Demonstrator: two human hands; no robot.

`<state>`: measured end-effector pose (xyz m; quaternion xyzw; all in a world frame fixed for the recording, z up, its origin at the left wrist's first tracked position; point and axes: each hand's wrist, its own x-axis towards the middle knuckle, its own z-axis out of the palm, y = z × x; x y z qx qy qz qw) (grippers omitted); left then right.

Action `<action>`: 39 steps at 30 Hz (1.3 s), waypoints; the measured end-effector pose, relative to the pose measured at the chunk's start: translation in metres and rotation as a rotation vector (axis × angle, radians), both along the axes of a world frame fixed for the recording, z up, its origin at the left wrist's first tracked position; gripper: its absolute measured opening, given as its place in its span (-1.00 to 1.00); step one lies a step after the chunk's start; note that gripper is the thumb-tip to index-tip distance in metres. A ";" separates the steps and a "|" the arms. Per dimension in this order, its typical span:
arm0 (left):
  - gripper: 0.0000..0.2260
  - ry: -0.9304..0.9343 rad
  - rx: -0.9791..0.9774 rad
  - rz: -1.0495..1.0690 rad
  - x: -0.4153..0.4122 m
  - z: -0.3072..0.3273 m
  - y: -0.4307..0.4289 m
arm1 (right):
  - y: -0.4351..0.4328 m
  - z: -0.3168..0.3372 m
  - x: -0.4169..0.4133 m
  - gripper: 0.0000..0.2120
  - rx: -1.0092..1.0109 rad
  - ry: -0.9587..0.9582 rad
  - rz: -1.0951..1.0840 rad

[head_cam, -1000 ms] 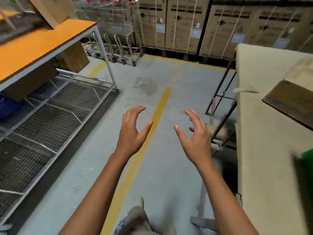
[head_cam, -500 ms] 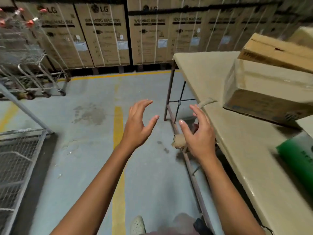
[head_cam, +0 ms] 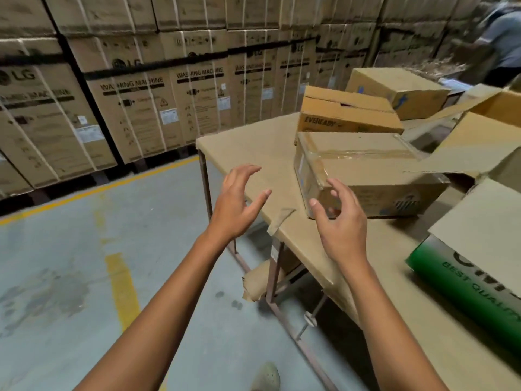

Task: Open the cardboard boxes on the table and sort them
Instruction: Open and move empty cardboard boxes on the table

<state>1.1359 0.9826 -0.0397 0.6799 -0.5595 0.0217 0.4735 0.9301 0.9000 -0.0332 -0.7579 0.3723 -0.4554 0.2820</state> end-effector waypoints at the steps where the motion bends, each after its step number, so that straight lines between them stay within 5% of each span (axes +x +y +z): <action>1: -0.58 -0.012 0.010 -0.025 0.006 0.003 -0.019 | -0.014 0.002 0.004 -0.46 0.005 -0.010 -0.022; 10: -0.55 -0.129 0.027 -0.187 0.042 0.038 -0.172 | -0.128 0.024 0.029 -0.46 -0.006 -0.036 -0.201; 21: -0.58 -0.181 0.134 -0.463 0.043 0.031 -0.346 | -0.221 0.005 0.026 -0.52 0.117 0.195 -0.557; 25: -0.57 -0.255 0.277 -0.554 0.047 0.019 -0.419 | -0.246 -0.013 0.024 -0.45 0.174 0.359 -0.701; 29: -0.52 -0.415 0.528 -0.520 0.063 -0.012 -0.482 | -0.260 -0.047 0.030 -0.35 0.456 0.490 -0.763; 32: -0.46 -0.492 0.697 -0.486 0.072 -0.041 -0.501 | -0.265 -0.068 0.038 -0.29 0.534 0.326 -0.849; 37: -0.46 -0.504 0.650 -0.481 0.073 -0.051 -0.505 | -0.265 -0.083 0.045 0.07 0.650 -0.330 -0.905; 39: -0.46 -0.507 0.654 -0.490 0.076 -0.051 -0.502 | -0.262 -0.086 0.047 0.11 0.656 -0.365 -0.948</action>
